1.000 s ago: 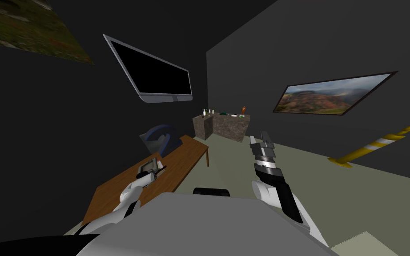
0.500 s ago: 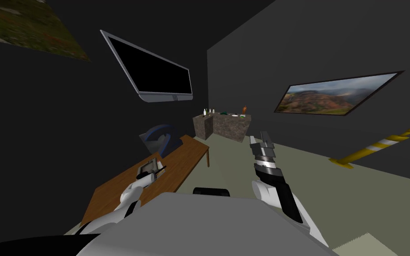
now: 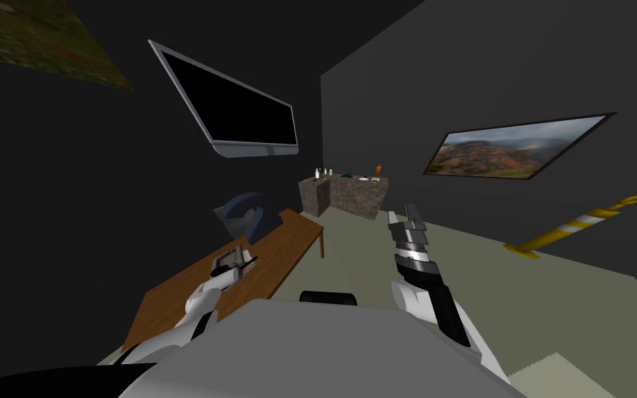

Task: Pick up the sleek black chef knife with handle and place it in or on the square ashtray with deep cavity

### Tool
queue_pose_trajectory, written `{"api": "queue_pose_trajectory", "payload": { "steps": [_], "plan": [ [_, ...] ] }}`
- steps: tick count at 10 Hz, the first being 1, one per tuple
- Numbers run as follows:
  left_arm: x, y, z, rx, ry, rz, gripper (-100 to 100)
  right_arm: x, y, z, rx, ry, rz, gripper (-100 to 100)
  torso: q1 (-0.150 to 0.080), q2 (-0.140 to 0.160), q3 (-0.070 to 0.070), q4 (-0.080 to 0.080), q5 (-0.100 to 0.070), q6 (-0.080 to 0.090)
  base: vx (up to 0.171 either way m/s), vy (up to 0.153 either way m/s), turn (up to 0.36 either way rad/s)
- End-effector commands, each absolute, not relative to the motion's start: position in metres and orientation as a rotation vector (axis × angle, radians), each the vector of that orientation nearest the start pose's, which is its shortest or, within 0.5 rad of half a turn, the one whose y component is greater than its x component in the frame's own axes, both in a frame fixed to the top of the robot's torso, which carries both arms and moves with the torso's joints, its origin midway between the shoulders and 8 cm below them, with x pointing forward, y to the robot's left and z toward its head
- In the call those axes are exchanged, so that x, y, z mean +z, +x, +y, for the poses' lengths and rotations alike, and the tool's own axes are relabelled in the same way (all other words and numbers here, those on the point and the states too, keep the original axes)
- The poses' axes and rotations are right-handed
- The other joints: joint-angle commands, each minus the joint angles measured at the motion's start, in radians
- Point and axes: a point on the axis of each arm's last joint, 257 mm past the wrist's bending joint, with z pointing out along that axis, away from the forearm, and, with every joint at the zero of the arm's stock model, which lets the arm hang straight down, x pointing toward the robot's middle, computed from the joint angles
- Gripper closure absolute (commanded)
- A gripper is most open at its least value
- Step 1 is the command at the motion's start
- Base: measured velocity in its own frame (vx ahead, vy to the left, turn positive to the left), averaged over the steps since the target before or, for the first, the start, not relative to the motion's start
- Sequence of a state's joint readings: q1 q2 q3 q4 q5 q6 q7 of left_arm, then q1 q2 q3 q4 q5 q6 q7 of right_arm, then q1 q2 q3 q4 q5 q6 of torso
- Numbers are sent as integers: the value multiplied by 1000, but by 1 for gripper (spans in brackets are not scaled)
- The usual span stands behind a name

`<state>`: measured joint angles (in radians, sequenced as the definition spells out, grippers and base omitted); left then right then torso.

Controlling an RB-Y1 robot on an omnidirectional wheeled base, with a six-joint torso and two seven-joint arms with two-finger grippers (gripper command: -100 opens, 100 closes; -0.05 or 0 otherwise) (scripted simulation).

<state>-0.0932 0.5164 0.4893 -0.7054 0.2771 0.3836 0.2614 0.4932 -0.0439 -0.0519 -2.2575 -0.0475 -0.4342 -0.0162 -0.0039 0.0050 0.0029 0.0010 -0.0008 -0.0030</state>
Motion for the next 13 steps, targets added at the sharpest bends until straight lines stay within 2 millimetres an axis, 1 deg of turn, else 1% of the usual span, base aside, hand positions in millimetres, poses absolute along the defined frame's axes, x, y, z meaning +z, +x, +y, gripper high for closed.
{"api": "queue_pose_trajectory", "payload": {
  "steps": [1,2,3,6,7,8,9,10,12,13],
  "plan": [
    [-485,304,658,-319,-2309,815,100,6,356,-301,1278,723,665,0,0,0,0,0,0,0,-37,-30,-2],
    [-485,304,658,-317,-2311,815,0,6,356,-301,1278,723,665,0,2,-1,-1,0,0,0,-6,-6,3],
    [-471,300,679,-301,-2302,785,100,6,356,-301,1278,723,665,0,3,-3,-2,0,0,0,-71,-79,-8],
    [-454,295,703,-283,-2294,748,100,6,356,-301,1278,723,665,0,0,5,3,1,-1,-2,-114,-74,8],
    [-440,290,721,-270,-2289,718,100,6,356,-301,1278,723,665,0,0,4,2,1,-1,-2,-119,-94,-26],
    [-437,293,721,-277,-2281,720,100,6,356,-301,1278,723,665,0,-2,5,3,1,-2,-2,-95,-77,8],
    [-440,290,721,-270,-2289,718,100,6,356,-301,1278,723,665,0,-2,4,3,1,-1,-1,-32,-25,4],
    [-425,286,738,-259,-2283,687,100,6,356,-301,1278,723,665,0,1,0,0,1,0,-1,-56,-40,-34],
    [-410,281,755,-250,-2277,657,100,6,356,-301,1278,723,665,0,-1,2,1,1,-1,-1,-89,-80,-24],
    [-396,277,770,-243,-2272,629,100,6,356,-301,1278,723,665,0,-2,3,2,1,-1,-2,-125,-73,-36]
  ]
}}
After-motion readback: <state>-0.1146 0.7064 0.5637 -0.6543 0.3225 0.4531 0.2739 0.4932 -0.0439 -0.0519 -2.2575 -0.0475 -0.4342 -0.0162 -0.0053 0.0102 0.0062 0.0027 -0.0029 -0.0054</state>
